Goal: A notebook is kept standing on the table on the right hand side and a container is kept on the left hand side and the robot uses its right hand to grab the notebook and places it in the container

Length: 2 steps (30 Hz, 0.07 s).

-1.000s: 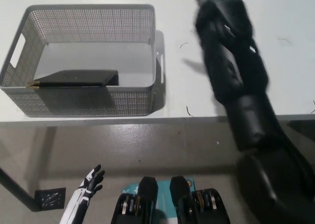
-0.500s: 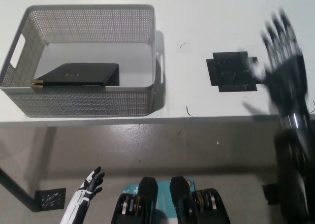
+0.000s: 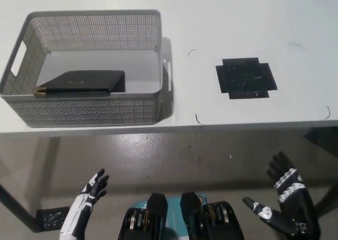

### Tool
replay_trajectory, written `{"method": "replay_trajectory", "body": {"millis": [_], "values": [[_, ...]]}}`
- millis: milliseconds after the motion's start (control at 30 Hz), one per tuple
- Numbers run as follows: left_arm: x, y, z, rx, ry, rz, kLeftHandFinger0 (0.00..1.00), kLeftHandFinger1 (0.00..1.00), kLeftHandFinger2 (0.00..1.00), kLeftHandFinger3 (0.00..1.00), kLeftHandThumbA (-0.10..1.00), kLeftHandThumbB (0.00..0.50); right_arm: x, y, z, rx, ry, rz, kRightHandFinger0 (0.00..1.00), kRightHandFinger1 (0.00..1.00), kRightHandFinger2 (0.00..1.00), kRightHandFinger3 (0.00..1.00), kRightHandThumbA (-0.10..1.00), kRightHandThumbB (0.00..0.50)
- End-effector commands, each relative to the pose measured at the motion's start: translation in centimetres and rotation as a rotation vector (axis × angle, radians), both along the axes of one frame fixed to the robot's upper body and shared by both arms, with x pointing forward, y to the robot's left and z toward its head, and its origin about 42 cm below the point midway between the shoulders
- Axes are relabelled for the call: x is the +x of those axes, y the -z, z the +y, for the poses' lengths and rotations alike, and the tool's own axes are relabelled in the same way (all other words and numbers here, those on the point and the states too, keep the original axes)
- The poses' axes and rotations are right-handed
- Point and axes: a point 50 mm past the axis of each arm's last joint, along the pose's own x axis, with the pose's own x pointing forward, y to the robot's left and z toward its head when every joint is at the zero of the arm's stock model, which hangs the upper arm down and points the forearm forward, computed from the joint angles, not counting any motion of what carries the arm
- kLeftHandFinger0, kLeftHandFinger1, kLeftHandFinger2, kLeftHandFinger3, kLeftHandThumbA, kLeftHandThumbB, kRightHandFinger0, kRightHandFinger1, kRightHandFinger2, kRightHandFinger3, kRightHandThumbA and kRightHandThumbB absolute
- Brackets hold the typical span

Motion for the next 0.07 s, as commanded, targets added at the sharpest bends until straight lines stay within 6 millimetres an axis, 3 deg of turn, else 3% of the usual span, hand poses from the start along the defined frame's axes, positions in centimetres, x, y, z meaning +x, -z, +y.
{"method": "replay_trajectory", "body": {"millis": [0,33], "values": [[1.17,-1.57,0.21,-0.009,0.01,-0.066,1.0,1.0,1.0,1.0,1.0,0.16,1.76,-0.02,-0.28,-0.013,-0.039,-0.058,1.0,1.0,1.0,1.0,1.0,0.317],[1.17,-1.57,0.21,-0.009,0.01,-0.066,1.0,1.0,1.0,1.0,1.0,0.16,1.76,-0.02,-0.28,-0.013,-0.039,-0.058,1.0,1.0,1.0,1.0,1.0,0.317]]}}
